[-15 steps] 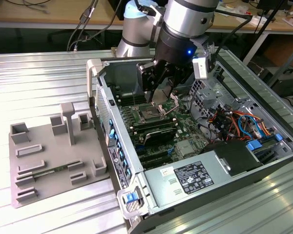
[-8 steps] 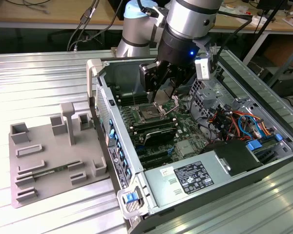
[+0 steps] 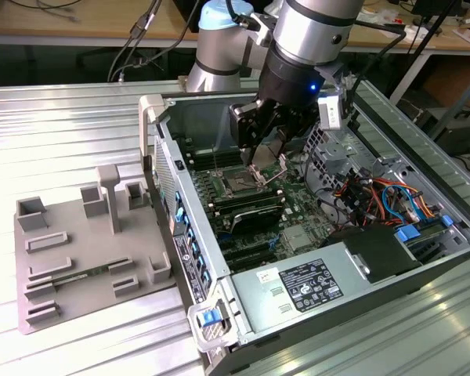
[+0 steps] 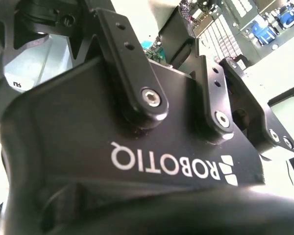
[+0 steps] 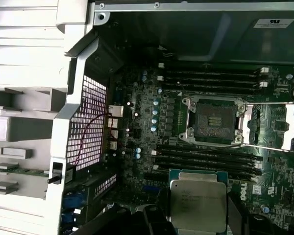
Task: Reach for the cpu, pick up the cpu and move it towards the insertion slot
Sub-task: 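Pick up the cpu and move it towards the insertion slot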
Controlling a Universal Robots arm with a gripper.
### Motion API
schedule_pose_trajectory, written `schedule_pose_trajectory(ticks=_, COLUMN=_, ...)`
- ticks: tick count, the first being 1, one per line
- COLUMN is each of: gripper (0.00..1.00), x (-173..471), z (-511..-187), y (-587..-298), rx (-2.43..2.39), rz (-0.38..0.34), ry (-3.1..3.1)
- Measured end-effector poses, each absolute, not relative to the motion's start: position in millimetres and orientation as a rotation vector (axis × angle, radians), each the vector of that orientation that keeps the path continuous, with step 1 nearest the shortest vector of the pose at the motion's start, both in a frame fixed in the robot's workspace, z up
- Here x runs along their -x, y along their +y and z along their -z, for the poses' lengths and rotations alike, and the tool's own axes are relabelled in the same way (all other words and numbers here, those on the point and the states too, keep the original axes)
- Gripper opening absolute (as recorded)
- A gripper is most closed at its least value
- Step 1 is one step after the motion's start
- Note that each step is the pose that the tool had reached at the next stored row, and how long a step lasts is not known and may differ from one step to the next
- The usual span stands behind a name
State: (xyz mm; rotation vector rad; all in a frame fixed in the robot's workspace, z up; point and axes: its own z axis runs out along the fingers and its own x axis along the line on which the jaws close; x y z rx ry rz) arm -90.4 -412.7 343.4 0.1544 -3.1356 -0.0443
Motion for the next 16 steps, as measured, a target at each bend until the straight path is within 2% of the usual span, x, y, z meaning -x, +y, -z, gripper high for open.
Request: schedule_pose_trajectory(ticks=16, gripper=0.55, x=77.6, z=-338.6, y=-412.7, rx=-0.154, rz=0.044, ry=-3.136)
